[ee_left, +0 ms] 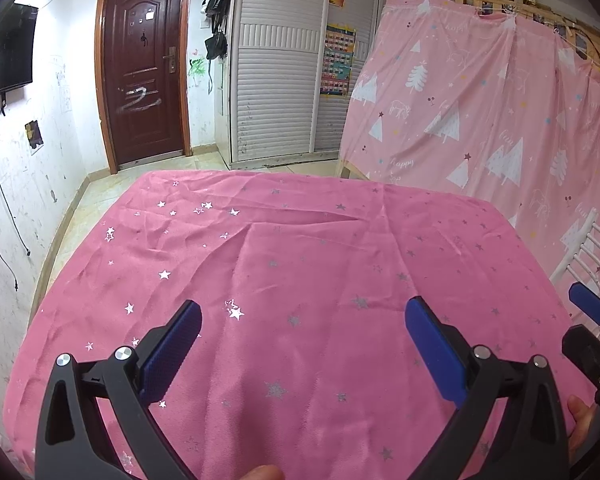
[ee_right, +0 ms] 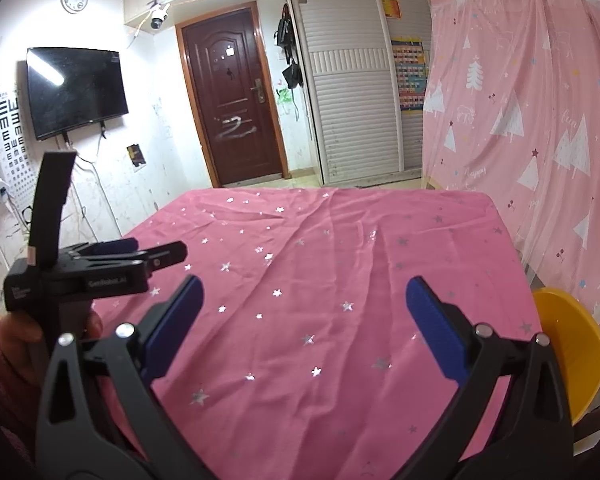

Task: Collect trash

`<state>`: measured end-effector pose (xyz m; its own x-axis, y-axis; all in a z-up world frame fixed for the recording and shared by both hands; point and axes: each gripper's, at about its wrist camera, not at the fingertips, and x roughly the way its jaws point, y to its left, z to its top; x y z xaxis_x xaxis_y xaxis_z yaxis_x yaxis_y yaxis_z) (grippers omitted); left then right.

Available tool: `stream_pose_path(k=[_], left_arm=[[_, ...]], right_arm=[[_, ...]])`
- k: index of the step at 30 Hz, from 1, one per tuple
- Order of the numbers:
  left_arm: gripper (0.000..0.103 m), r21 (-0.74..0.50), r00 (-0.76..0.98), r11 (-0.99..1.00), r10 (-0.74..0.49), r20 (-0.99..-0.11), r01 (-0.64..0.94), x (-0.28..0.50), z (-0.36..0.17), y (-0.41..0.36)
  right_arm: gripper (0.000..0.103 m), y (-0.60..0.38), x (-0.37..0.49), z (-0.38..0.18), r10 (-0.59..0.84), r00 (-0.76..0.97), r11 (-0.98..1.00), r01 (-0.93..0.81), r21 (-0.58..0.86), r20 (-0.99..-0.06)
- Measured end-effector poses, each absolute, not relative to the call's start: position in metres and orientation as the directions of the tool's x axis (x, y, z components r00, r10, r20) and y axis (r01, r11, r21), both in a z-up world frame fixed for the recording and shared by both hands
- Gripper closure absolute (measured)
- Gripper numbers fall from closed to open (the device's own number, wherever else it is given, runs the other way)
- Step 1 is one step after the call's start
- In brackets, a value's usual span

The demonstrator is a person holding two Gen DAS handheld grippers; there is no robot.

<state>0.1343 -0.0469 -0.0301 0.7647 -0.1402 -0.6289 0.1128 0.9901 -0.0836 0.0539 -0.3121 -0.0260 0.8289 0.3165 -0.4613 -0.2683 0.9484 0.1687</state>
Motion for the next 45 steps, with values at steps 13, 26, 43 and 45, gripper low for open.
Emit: stream_pose_path(k=[13,26,43,45], left_arm=[[0.008,-0.083,0.761,0.99,-0.139,-0.633,0.112,0.135,-0.0314,-0.047],[0.008,-0.082,0.761,0.99,-0.139,-0.633,0.113,0.135,-0.0319,-0.0467],[0.008,-0.08,0.77,0.989,-0.148,-0.621,0.127,0.131,-0.0331,-0.0482],[0.008,-0.071,0.773,0.989,-0.146,-0.617,0.13,0.1302,-0.0317,-0.0495]], right_arm=[[0.006,-0.312,0.0544,-0.0264,0.32,0.827,0.947,-0.272,0.168,-0.463],[0.006,-0.3122,0.0543,-0.0259,0.319,0.827,0.948,-0.273,0.165,-0.462],[0.006,-0.312,0.0542,-0.0257,0.318,0.828,0.948,-0.273,0.164,-0.462],[0.006,-0.312,0.0544,-0.0259,0.318,0.828,0.948,-0.273,0.164,-0.462]])
